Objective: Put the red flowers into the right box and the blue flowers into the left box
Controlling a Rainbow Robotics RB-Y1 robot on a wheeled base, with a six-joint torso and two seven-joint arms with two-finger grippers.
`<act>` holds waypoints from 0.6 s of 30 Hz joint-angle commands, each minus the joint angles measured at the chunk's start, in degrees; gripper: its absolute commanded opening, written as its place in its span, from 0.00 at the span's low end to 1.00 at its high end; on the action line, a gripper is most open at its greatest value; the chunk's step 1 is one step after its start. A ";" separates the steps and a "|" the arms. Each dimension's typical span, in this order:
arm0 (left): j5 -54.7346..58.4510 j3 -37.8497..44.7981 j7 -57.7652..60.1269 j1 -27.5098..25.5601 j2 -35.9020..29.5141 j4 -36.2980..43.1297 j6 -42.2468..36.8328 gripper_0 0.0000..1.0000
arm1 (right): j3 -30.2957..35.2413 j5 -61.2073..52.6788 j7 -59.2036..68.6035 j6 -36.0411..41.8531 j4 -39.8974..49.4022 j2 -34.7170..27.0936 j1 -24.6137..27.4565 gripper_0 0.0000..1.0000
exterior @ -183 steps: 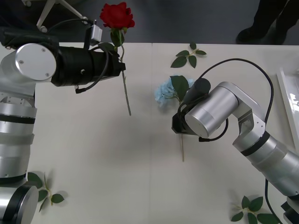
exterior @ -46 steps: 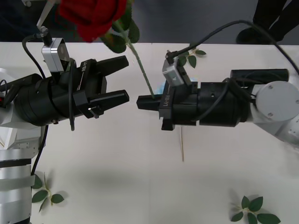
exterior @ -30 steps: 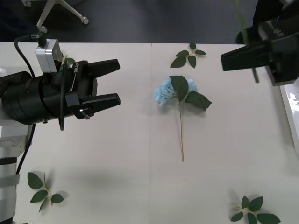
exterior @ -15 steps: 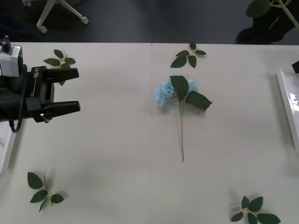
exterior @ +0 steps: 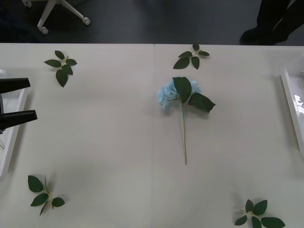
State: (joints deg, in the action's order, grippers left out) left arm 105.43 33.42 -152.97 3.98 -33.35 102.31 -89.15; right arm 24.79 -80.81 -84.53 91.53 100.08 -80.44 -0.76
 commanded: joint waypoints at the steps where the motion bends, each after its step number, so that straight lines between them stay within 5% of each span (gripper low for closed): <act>1: -1.90 1.82 -2.03 -2.04 -2.60 2.01 1.17 1.00 | -0.27 7.25 1.38 -5.05 -0.23 -1.30 4.36 0.00; 18: -14.11 5.07 -2.03 -2.22 -6.46 2.10 1.44 1.00 | -2.47 34.32 7.18 -12.43 -3.04 11.71 6.91 0.00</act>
State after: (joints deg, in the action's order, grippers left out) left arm 91.41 37.85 -152.97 1.98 -38.27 102.40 -88.09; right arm 22.11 -48.61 -83.26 80.01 97.80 -67.98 7.08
